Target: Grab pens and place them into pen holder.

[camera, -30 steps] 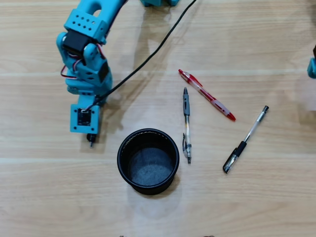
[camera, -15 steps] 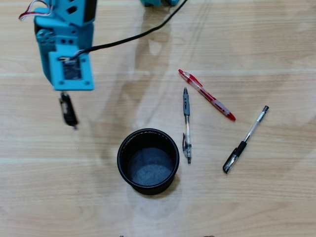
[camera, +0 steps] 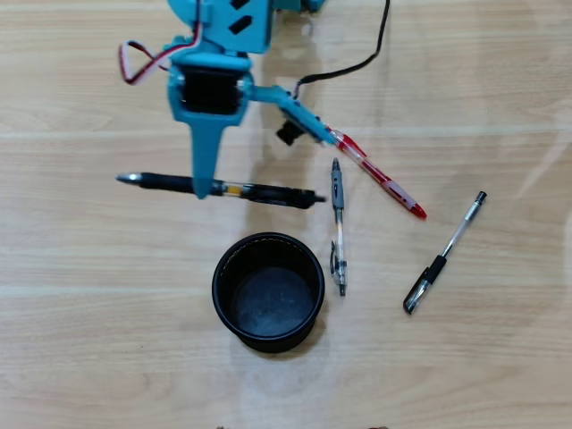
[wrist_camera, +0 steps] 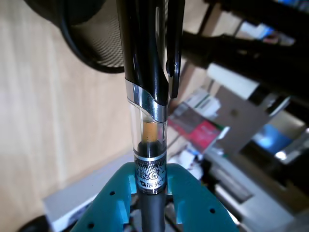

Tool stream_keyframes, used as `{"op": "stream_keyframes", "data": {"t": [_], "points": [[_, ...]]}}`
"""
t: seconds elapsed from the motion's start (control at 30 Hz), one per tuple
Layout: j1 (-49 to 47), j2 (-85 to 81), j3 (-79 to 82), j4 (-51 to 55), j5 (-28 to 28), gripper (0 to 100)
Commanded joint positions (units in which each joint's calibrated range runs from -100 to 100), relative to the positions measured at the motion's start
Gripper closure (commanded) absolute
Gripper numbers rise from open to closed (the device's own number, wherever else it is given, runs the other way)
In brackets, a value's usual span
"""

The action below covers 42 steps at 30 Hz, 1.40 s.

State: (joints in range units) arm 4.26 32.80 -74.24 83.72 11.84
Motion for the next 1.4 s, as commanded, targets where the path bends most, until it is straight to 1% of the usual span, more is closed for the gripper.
{"op": "stream_keyframes", "data": {"t": [0.0,0.07,0.3,0.43,0.63,0.77,1.07,1.37], "points": [[-0.31,-3.63,0.04,-7.36,4.78,98],[-0.55,-3.63,3.03,-12.69,6.14,98],[-1.12,-3.63,12.72,-31.08,6.56,98],[-1.12,-3.63,17.97,-37.44,8.44,98],[0.41,-3.55,26.12,-43.88,9.49,98],[2.27,-3.55,28.2,-45.35,9.75,98],[3.56,-3.47,29.01,-44.66,14.03,98],[2.91,-2.2,29.56,-45.26,13.98,98]]}}
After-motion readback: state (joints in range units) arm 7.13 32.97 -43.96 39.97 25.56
